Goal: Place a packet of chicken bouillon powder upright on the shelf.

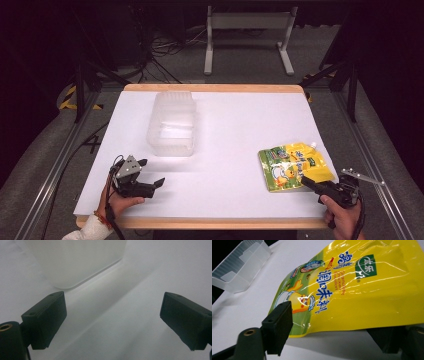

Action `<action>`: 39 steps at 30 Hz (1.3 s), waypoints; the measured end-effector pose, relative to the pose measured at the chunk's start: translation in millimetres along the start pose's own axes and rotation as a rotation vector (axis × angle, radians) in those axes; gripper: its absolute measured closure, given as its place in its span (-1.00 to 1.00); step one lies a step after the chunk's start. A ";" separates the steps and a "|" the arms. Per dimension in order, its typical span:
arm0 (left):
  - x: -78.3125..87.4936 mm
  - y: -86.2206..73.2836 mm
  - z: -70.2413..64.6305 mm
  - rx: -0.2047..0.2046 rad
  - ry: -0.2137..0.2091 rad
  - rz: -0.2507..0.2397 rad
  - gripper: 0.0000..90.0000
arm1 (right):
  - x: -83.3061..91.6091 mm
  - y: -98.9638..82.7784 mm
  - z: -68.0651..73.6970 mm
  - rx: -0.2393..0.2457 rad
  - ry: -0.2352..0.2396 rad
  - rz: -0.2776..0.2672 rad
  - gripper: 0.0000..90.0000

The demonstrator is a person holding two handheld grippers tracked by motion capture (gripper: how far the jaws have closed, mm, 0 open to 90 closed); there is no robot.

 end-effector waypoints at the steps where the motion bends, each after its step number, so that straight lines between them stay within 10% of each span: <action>1: 0.0 0.0 0.0 0.000 0.000 0.000 -0.83 | 0.0 0.0 0.0 0.000 0.000 0.000 -0.40; 2: -0.3 -1.5 -0.2 0.003 0.003 0.010 -0.83 | -1.7 5.6 5.5 -0.063 0.083 0.005 -0.37; 12: 0.5 -5.1 -0.3 -0.004 0.006 0.025 -0.83 | -15.7 19.0 2.4 -0.073 0.024 -0.009 0.21; 18: 1.5 -7.6 -1.4 -0.001 0.010 0.034 -0.83 | -17.5 24.7 11.2 -0.030 0.010 -0.060 0.66; 39: 8.0 -14.3 -0.7 0.008 0.032 0.044 -0.81 | -4.8 46.7 60.1 0.238 0.110 -0.193 1.00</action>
Point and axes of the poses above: each handheld gripper's, and its own axes: x roughly backward along the jaws, y roughly out of its top, z roughly to its left, the point moved 6 cm from there along -x, roughly forward along the jaws, and after that the axes turned 11 degrees about -y, right-handed, at the moved point
